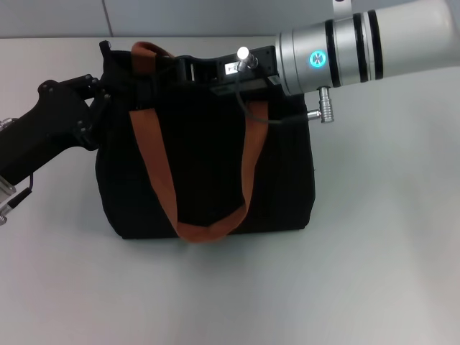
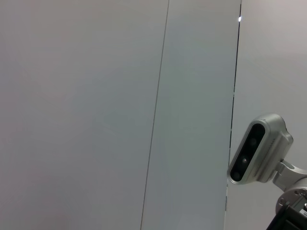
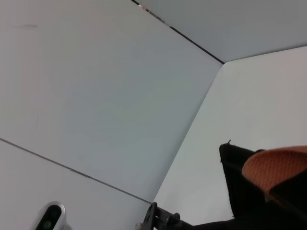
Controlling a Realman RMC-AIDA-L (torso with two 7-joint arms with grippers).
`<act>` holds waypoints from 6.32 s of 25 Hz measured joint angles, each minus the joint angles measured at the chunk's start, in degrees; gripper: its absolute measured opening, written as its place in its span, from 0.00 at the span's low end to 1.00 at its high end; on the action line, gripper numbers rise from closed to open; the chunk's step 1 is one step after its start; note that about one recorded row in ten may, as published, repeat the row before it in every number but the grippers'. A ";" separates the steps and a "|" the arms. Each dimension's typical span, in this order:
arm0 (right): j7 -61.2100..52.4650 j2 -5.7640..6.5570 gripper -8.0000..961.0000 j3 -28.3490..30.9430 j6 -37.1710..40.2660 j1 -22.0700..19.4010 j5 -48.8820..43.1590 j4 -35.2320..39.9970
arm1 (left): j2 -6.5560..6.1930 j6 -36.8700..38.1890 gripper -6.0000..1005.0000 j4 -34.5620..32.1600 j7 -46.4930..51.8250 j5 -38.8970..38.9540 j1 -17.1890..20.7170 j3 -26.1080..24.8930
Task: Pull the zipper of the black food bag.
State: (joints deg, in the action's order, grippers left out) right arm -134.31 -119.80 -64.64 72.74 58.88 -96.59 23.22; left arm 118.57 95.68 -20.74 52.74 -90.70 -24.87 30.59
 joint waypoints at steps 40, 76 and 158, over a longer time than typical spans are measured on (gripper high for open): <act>2.84 0.47 0.03 0.11 0.28 -5.69 -0.08 6.36 | 0.00 0.30 0.05 0.54 0.00 0.00 0.15 -0.29; 3.01 0.13 0.28 -5.22 -0.84 -3.48 1.01 6.67 | -0.01 0.88 0.05 0.52 0.09 0.00 -0.24 -0.26; 53.12 0.76 0.48 11.90 29.48 -35.77 16.35 15.56 | -1.40 1.54 0.07 -0.07 5.43 0.16 0.84 -0.49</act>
State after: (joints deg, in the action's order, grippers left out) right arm -81.20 -119.04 -52.74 102.22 23.11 -80.24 38.77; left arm 117.16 97.21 -20.81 58.17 -90.54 -24.04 30.10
